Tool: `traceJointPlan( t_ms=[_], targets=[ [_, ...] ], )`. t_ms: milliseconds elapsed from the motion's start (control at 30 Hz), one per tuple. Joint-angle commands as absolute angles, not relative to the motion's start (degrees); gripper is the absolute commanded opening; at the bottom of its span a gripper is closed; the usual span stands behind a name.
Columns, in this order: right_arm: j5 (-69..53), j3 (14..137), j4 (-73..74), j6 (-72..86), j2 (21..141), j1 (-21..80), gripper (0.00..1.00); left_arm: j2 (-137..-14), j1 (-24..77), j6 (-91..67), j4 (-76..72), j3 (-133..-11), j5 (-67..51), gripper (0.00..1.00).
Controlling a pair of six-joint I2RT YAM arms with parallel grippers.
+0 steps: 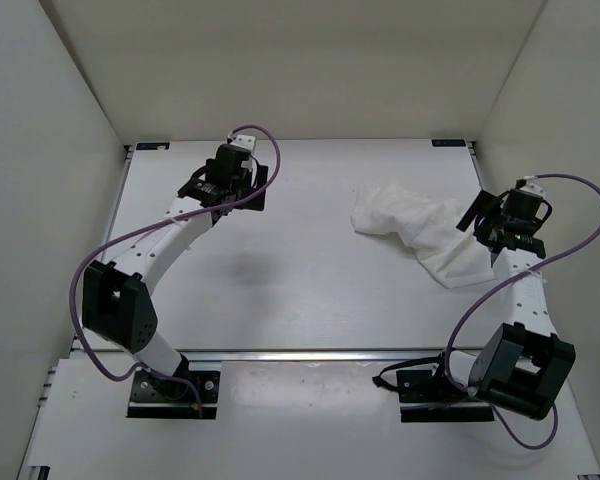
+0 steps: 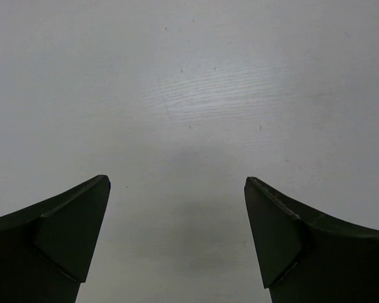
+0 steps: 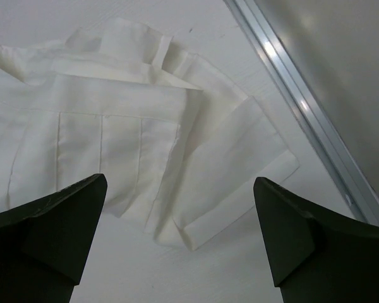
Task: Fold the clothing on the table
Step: Grab the skirt from the pile
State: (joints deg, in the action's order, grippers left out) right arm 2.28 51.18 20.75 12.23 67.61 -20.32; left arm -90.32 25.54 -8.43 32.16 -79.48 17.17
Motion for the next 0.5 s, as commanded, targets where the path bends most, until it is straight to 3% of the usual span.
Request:
traceJointPlan(
  t_ms=[0, 267, 467],
  targets=[
    [0.8, 53.9, 20.8, 11.3, 68.6, -19.7, 0.99, -89.4, 26.5, -8.2, 35.4, -79.1, 17.2, 0.98],
    [2.5, 53.4, 25.4, 11.4, 71.5, -20.6, 0.99, -90.2, 23.6, -10.1, 39.6, -73.6, 5.8, 0.99],
    [-1.4, 53.5, 24.8, 11.8, 73.7, -22.9, 1.00, -89.4, 23.3, -9.1, 39.5, -71.2, 8.1, 0.99]
  ],
)
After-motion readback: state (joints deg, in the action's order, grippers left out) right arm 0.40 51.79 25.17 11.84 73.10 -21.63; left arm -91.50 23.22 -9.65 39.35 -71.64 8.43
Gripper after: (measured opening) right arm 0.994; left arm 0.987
